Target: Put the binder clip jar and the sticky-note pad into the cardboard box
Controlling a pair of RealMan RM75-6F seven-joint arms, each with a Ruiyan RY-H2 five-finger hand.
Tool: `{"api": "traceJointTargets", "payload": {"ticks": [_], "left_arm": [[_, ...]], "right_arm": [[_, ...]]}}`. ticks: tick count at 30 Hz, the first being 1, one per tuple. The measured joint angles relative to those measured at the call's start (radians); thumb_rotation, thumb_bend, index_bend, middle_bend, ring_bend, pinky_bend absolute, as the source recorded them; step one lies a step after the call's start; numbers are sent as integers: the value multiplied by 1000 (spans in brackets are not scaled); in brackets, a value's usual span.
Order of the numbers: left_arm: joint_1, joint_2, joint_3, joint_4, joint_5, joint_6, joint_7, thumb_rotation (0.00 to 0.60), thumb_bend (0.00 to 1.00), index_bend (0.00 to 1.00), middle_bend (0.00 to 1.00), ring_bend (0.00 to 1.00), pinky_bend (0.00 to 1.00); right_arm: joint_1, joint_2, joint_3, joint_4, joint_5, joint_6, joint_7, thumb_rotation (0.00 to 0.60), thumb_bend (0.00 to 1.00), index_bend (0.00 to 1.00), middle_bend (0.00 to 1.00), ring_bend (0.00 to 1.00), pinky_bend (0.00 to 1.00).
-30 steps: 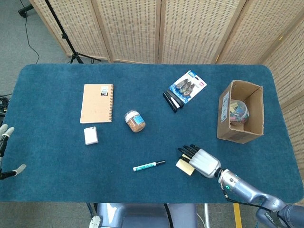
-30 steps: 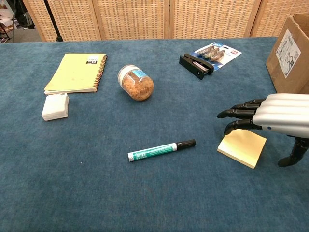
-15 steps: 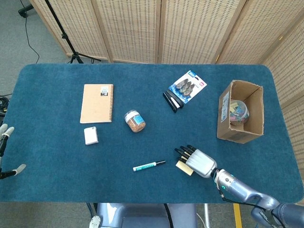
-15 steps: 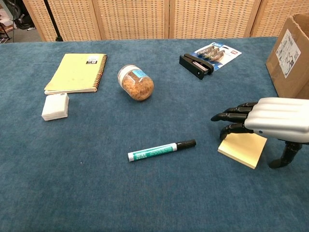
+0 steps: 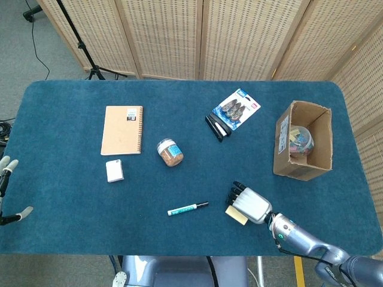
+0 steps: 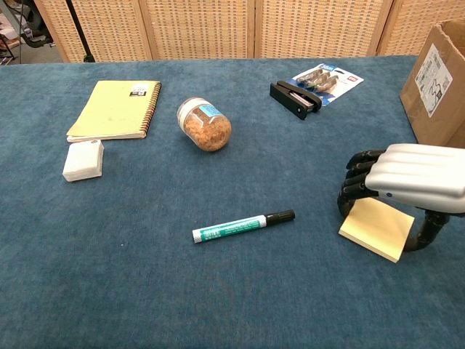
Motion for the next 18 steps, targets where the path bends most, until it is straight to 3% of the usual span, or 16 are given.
{"api": "traceJointTargets", "payload": {"ticks": [10, 18], "left_arm": [[3, 4, 1, -1, 3, 6, -10, 600, 0, 0, 0, 0, 0], [4, 6, 2, -1, 7, 7, -13, 600, 0, 0, 0, 0, 0]], "right_arm": [[1, 66, 26, -64, -15, 98, 65, 600, 183, 551, 477, 278, 139], [17, 255, 136, -213, 37, 164, 54, 600, 183, 551, 478, 278, 153]]}}
